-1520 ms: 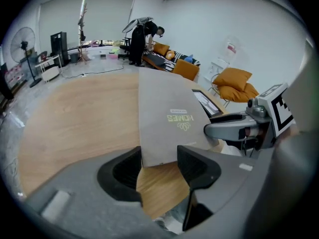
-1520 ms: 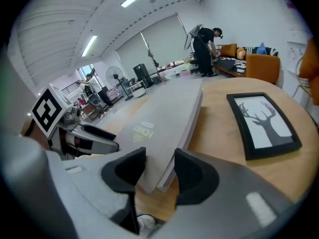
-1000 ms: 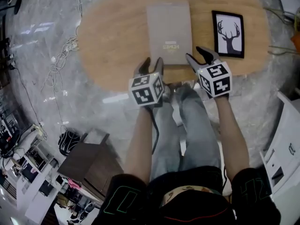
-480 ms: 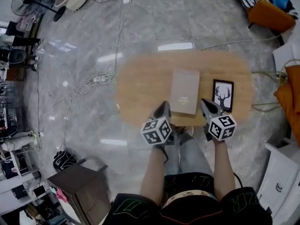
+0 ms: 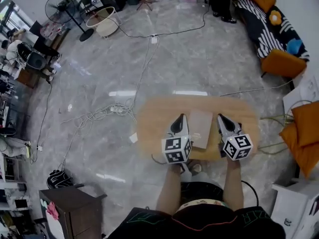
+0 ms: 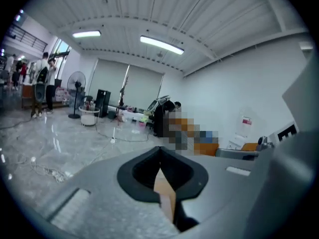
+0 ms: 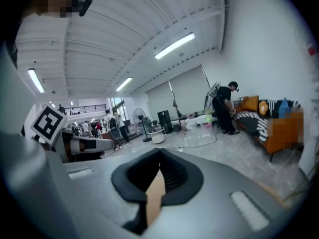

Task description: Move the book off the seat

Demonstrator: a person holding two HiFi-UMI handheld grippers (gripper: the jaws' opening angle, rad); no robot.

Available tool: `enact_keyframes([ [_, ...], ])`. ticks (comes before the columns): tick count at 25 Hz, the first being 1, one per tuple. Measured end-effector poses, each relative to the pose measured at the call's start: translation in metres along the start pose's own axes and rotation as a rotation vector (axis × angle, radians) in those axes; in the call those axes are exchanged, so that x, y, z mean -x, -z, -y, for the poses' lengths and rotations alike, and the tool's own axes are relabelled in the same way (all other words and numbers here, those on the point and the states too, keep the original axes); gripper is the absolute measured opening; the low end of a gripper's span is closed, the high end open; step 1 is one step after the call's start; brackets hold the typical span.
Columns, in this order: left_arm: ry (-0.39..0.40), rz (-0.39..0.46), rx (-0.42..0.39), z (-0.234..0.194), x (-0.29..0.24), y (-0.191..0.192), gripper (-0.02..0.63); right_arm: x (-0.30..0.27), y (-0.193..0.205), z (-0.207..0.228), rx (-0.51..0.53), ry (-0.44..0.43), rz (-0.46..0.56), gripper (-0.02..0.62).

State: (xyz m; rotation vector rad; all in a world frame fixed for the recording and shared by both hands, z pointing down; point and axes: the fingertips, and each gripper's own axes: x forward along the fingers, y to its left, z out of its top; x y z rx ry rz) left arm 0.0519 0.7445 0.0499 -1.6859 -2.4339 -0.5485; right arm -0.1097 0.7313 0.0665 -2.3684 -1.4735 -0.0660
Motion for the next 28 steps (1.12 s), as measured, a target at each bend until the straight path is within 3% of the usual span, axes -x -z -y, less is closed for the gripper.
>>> enact_keyframes([
  [5, 0.009, 0.146, -0.104, 0.006, 0.011, -0.073, 0.011, 0.006, -0.078, -0.009, 0.092, 0.022, 0.122, 0.003],
  [13, 0.011, 0.268, -0.15, 0.008, 0.024, -0.13, 0.011, 0.019, -0.132, -0.007, 0.183, 0.114, 0.207, 0.003],
  [28, -0.032, 0.324, -0.205, 0.015, 0.027, -0.145, 0.011, 0.03, -0.153, -0.003, 0.24, 0.151, 0.255, 0.003],
])
